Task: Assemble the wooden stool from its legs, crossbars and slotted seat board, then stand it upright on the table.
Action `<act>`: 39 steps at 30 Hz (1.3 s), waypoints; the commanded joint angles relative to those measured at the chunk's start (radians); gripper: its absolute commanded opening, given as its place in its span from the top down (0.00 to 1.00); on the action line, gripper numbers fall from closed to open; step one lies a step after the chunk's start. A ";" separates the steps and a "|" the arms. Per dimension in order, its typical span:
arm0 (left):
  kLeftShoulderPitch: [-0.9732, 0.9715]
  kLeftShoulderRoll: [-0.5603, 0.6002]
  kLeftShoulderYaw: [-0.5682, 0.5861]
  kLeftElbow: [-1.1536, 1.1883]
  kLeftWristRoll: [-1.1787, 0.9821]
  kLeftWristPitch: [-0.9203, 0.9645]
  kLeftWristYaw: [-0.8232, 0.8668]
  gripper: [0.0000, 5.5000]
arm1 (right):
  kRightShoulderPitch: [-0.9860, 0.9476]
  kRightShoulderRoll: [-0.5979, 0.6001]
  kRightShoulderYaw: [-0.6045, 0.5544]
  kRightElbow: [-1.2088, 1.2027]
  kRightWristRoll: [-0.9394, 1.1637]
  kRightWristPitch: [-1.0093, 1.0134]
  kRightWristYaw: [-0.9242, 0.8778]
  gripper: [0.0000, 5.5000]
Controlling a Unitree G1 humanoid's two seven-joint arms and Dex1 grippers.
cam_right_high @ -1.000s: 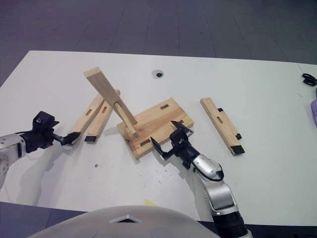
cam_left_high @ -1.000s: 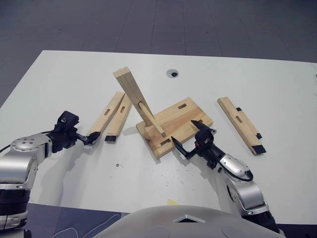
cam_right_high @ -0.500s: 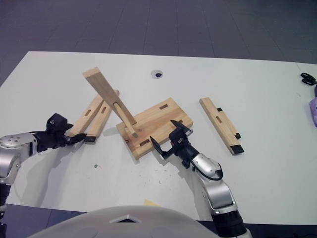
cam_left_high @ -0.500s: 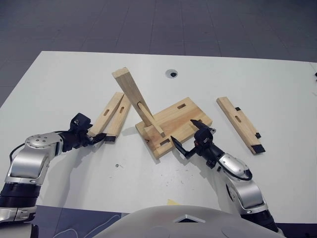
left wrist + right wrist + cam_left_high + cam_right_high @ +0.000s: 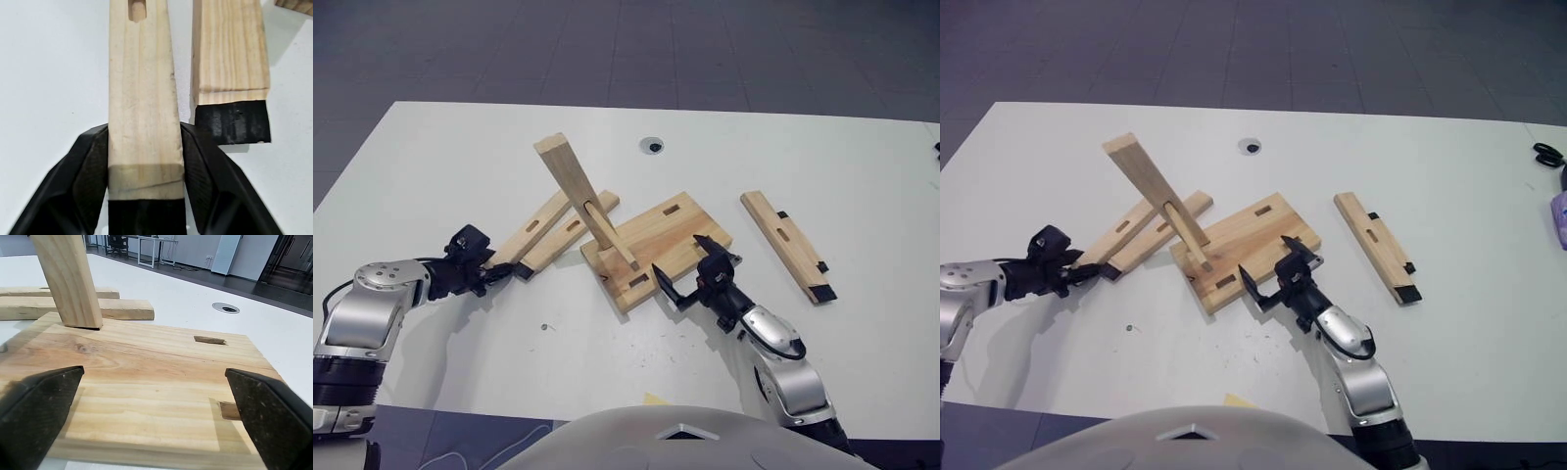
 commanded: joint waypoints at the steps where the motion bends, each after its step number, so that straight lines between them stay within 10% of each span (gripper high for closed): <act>1: -0.096 -0.178 0.114 0.029 0.084 -0.006 0.339 0.63 | -0.071 -0.028 -0.087 0.049 0.018 -0.001 -0.004 0.02; 6: -0.348 -0.304 0.190 -0.126 0.125 -0.131 0.592 0.63 | -0.370 0.035 -0.405 0.054 0.378 0.216 -0.116 0.02; 15: -0.519 -0.198 0.096 -0.471 -0.067 -0.115 0.300 0.63 | -0.804 -0.099 -0.659 0.035 1.467 0.577 -0.181 0.02; 31: -0.518 -0.158 -0.062 -0.436 -0.079 -0.154 0.018 0.63 | -0.938 -0.075 -0.492 0.093 1.468 0.613 -0.223 0.02; 39: -0.509 -0.174 -0.078 -0.451 -0.067 -0.156 0.031 0.63 | -0.914 -0.027 -0.475 0.069 1.467 0.580 -0.281 0.25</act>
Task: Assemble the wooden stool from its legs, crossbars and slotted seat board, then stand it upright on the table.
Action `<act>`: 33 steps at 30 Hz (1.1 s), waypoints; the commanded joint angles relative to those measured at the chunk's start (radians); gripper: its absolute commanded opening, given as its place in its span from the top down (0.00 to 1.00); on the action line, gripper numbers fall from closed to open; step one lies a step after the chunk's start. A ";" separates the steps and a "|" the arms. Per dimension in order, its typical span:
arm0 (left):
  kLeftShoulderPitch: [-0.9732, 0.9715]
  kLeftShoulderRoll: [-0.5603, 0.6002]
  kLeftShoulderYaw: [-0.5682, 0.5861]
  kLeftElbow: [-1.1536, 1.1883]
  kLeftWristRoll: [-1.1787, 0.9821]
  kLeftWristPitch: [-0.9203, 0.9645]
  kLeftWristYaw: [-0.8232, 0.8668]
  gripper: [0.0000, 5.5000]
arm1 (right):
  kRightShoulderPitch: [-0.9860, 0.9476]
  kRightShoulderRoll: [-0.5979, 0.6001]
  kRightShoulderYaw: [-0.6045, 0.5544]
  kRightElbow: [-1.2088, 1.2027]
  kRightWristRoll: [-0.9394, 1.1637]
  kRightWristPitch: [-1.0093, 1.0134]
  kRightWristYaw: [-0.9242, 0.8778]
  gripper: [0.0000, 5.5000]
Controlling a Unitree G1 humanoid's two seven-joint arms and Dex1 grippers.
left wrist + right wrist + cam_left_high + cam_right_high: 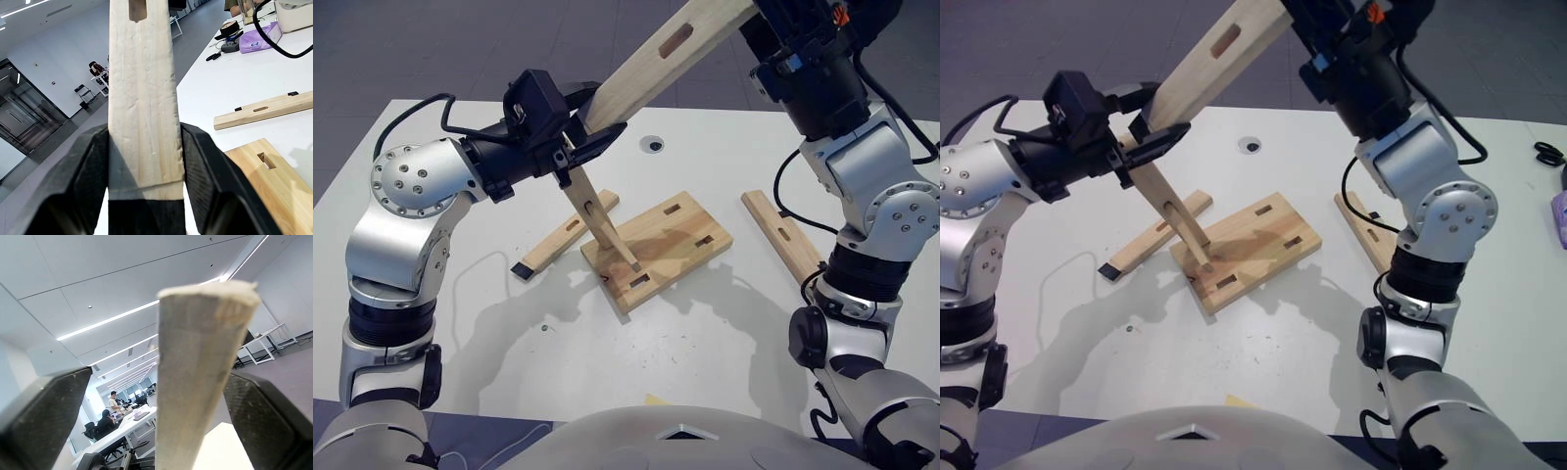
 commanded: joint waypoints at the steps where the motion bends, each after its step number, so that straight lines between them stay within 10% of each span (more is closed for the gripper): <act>1: -0.005 -0.004 -0.009 -0.018 0.016 -0.004 0.005 0.63 | 0.012 0.020 0.000 -0.026 0.001 -0.015 -0.046 0.28; 20: 0.025 -0.061 -0.046 -0.138 0.067 0.061 0.090 0.63 | 0.133 0.108 -0.042 -0.122 0.021 -0.164 -0.240 0.80; 29: 0.023 -0.071 -0.014 -0.140 0.029 0.094 0.092 0.57 | 0.120 0.113 -0.025 -0.116 0.009 -0.184 -0.234 0.81; 33: -0.105 -0.130 0.214 -0.139 -0.282 0.198 0.150 0.45 | 0.094 0.093 -0.054 -0.093 -0.011 -0.211 -0.232 0.82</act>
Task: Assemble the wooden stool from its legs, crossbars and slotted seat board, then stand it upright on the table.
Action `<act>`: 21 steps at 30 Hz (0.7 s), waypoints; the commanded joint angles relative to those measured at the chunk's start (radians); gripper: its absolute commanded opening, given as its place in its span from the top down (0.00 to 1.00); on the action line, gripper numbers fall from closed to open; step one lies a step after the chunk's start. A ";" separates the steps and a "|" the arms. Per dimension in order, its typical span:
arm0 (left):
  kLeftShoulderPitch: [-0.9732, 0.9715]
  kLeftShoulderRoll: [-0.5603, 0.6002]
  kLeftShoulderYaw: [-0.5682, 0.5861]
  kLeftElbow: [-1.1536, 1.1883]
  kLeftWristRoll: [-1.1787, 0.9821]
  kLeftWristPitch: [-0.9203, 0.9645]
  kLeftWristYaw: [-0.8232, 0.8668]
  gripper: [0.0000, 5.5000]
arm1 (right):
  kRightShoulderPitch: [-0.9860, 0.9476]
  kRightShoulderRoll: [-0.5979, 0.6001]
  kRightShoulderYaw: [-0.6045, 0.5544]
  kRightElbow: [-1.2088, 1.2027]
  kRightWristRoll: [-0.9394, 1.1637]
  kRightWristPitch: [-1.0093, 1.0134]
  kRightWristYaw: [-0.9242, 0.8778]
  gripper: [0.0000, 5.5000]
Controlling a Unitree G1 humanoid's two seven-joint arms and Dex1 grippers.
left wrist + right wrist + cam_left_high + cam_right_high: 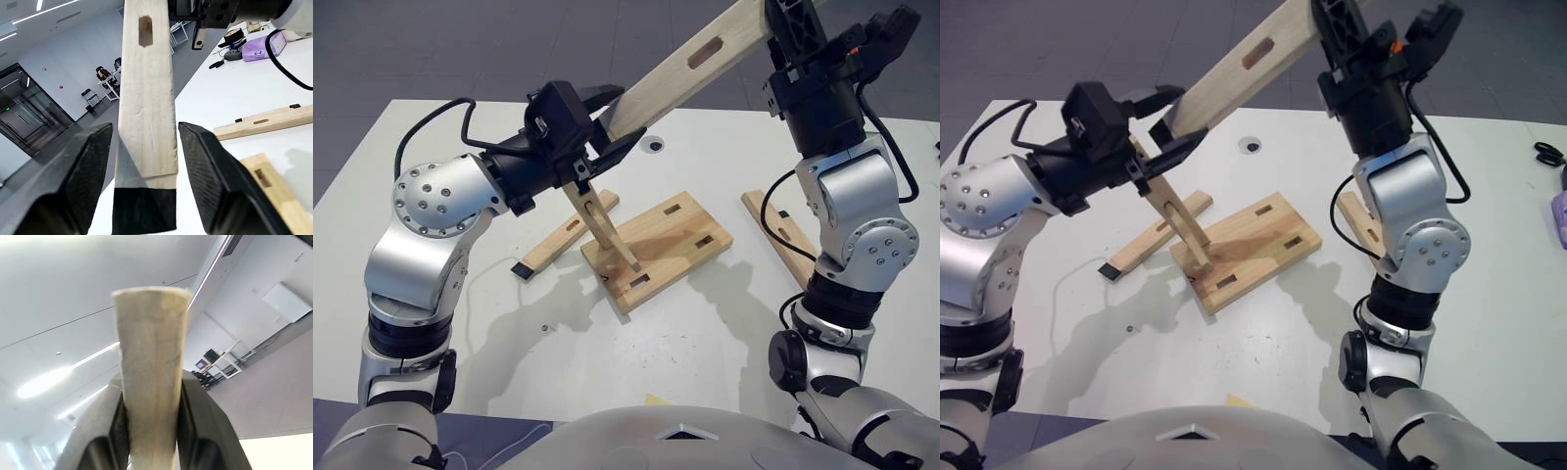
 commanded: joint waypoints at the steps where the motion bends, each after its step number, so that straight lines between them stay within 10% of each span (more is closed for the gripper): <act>1: -0.179 -0.058 0.267 0.020 -0.354 0.106 0.095 0.42 | -0.036 -0.026 -0.040 0.024 -0.022 -0.033 -0.004 0.82; 5: -0.264 -0.013 0.387 0.166 -0.424 0.118 0.191 0.29 | -0.042 -0.040 -0.059 0.041 -0.056 -0.055 -0.003 0.82; 12: -0.002 0.083 0.030 0.557 0.187 -0.104 0.297 0.08 | -0.052 -0.106 -0.102 0.099 -0.204 -0.098 0.013 0.82; 21: 0.192 0.075 -0.112 0.172 0.154 -0.073 0.075 0.02 | -0.074 -0.161 -0.144 0.157 -0.248 -0.083 0.067 0.82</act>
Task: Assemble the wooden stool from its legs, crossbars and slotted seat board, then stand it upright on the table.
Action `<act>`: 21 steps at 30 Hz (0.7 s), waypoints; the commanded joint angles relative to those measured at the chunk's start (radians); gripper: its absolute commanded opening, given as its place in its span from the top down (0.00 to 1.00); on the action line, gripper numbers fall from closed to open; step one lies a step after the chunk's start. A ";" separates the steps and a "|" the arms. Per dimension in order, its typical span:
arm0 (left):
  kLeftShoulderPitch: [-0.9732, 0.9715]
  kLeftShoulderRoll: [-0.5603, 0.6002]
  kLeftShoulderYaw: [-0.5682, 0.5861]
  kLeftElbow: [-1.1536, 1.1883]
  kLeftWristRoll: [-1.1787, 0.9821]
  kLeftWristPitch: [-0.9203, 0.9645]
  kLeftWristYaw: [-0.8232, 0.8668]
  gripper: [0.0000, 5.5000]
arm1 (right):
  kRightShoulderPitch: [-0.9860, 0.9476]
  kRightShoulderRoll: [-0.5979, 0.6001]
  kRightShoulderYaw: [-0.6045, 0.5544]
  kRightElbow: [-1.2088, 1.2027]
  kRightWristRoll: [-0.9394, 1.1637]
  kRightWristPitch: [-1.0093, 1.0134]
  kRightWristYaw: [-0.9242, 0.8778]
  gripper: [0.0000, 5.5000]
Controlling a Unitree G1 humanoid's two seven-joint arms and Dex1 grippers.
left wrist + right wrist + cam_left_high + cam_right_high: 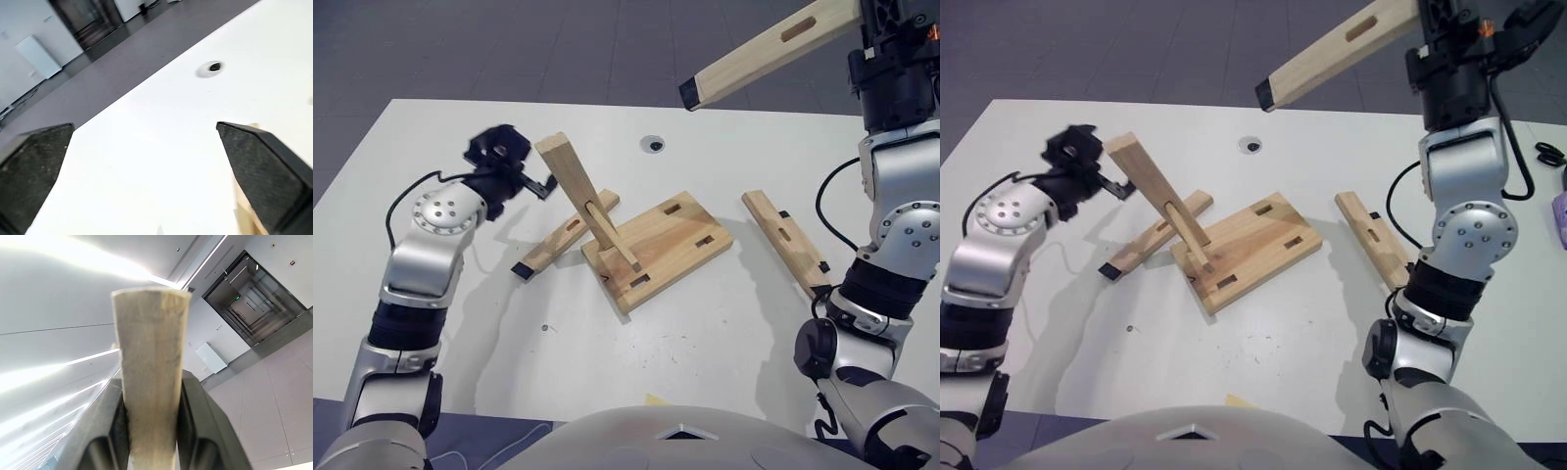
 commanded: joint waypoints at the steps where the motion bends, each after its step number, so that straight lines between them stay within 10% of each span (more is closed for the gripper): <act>1: 0.020 0.002 -0.006 -0.218 -0.104 0.057 -0.106 0.02 | -0.024 -0.014 -0.009 0.013 -0.016 0.009 0.022 0.82; 10: -0.003 0.084 0.089 -0.240 -0.083 0.065 -0.169 0.02 | -0.032 -0.022 -0.010 0.035 -0.049 0.026 0.043 0.82; 16: -0.156 0.066 0.351 -0.309 -0.657 0.210 -0.354 0.02 | -0.032 -0.022 -0.015 0.056 -0.059 0.041 0.048 0.82; 21: -0.211 0.110 0.279 -0.197 -0.756 0.249 -0.526 0.02 | -0.036 -0.009 -0.014 0.066 -0.063 0.047 0.048 0.82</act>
